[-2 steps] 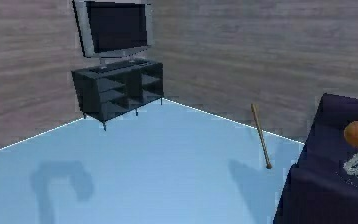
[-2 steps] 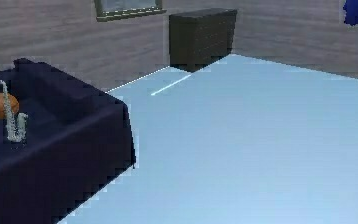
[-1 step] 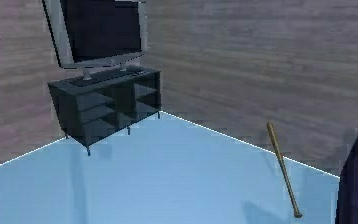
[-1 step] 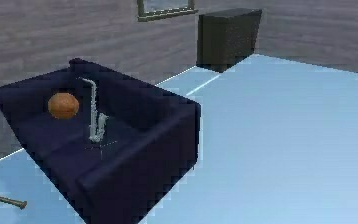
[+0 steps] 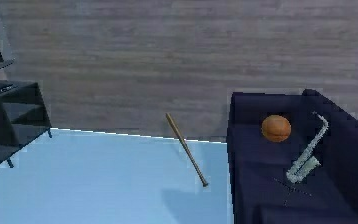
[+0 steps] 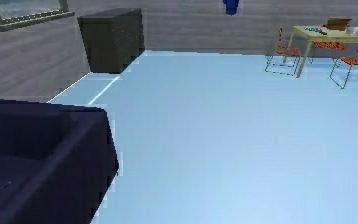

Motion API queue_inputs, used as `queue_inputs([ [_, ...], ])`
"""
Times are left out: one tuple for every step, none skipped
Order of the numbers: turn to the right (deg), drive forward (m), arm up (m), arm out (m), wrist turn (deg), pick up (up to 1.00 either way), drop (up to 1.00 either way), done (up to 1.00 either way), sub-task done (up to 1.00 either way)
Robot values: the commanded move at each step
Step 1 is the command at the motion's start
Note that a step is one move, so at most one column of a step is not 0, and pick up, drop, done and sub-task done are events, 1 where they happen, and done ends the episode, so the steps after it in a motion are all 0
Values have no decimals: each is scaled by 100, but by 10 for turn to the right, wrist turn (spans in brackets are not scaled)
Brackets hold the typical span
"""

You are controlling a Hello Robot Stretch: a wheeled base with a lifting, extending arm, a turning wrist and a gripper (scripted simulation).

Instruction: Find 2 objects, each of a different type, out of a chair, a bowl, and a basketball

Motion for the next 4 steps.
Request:
queue_inputs([
  [0,5,0,0,0,0,0,0,0],
  [-90,0,0,0,0,0,0,0,0],
  [0,80,0,0,0,0,0,0,0],
  [450,0,0,0,0,0,0,0,0],
])
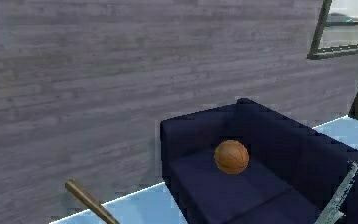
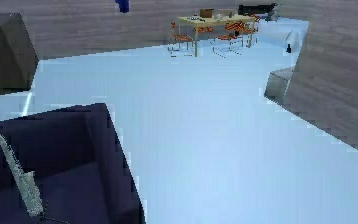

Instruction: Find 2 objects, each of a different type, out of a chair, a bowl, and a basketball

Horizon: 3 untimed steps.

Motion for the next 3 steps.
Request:
queue_inputs([
  [150,0,0,0,0,0,0,0,0],
  [0,0,0,0,0,0,0,0,100],
  [450,0,0,0,0,0,0,0,0],
])
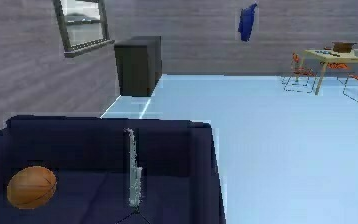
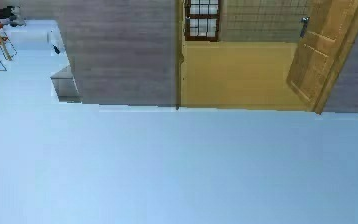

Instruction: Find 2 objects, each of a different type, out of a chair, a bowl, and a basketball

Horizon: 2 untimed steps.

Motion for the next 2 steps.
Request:
queue_inputs([
  [450,0,0,0,0,0,0,0,0],
  [270,0,0,0,0,0,0,0,0],
])
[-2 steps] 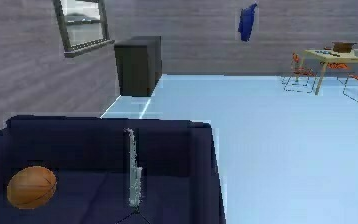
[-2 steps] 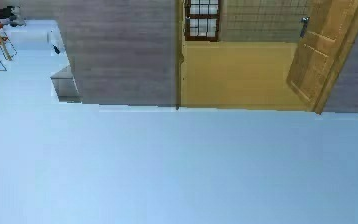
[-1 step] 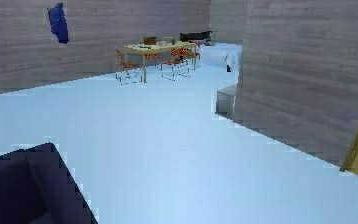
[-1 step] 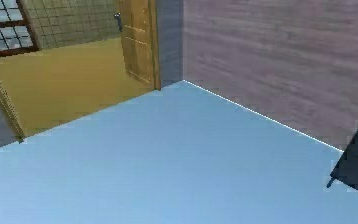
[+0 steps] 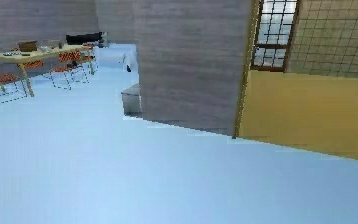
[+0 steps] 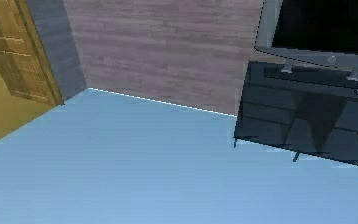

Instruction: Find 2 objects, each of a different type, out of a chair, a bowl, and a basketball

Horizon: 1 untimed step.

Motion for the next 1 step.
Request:
queue_inputs([
  [0,75,0,0,0,0,0,0,0],
])
